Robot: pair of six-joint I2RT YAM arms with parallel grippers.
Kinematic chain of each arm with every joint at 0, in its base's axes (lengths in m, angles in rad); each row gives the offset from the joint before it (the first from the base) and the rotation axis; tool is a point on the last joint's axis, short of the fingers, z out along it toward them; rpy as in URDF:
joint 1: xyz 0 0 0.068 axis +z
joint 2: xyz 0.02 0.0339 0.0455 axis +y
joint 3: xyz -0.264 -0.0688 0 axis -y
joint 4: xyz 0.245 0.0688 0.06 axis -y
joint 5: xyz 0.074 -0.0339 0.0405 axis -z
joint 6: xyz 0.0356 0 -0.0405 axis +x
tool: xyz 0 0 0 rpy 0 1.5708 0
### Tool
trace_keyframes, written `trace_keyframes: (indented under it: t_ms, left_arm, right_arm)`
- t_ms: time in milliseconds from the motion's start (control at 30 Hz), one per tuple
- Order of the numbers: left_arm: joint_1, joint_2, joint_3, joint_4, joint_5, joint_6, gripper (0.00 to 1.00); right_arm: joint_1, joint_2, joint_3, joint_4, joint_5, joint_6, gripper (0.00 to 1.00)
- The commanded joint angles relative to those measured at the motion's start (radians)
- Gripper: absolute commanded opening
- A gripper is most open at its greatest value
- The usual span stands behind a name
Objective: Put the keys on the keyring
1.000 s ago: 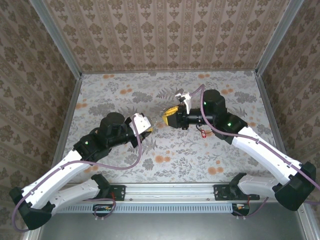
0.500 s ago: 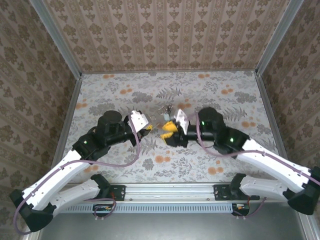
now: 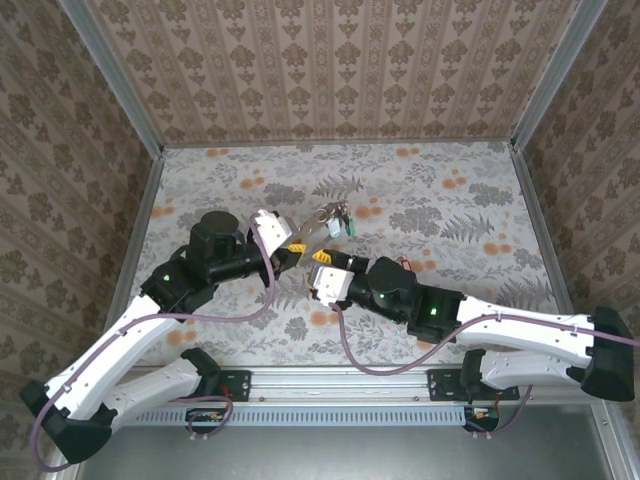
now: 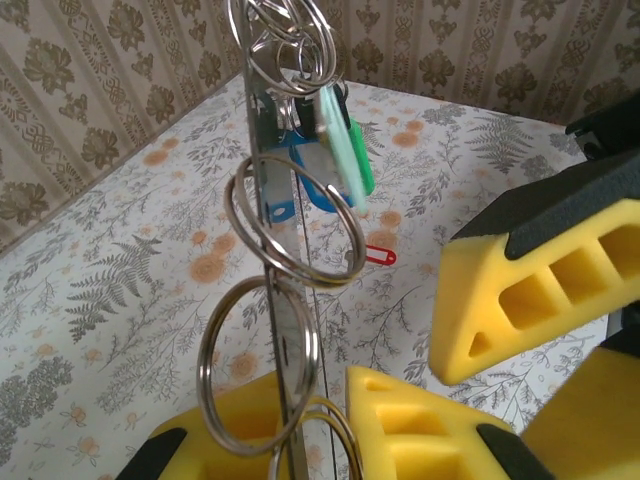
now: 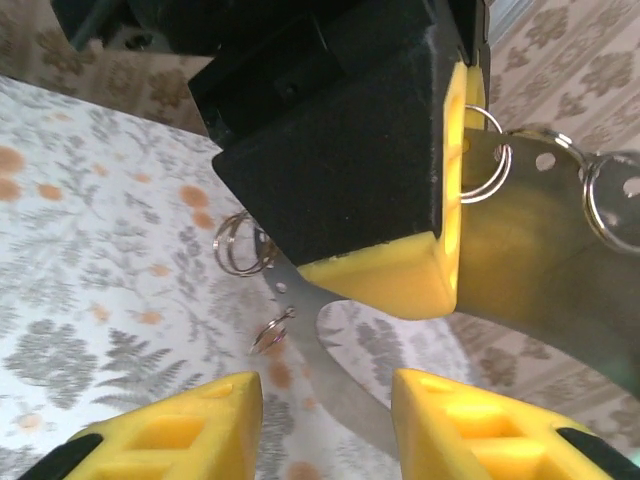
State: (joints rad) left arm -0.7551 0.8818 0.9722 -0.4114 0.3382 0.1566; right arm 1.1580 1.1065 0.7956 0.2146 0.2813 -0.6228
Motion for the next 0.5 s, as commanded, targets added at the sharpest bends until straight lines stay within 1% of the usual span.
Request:
trace_keyframes:
  t_ms: [0,233,467]
  left_arm:
    - [0.013,0.006,0.047,-0.009,0.034,-0.028,0.00]
    - [0.034,0.019,0.049,-0.005,0.064,-0.038,0.00]
    - [0.033,0.016,0.046,0.001,0.084,-0.048,0.00]
  right_arm:
    - [0.019,-0.004,-0.004,0.163,0.114,-0.104,0.37]
    - [0.052,-0.053,-0.010,0.173,0.117,-0.125,0.33]
    - [0.052,-0.007,0.017,0.221,0.133,-0.175,0.32]
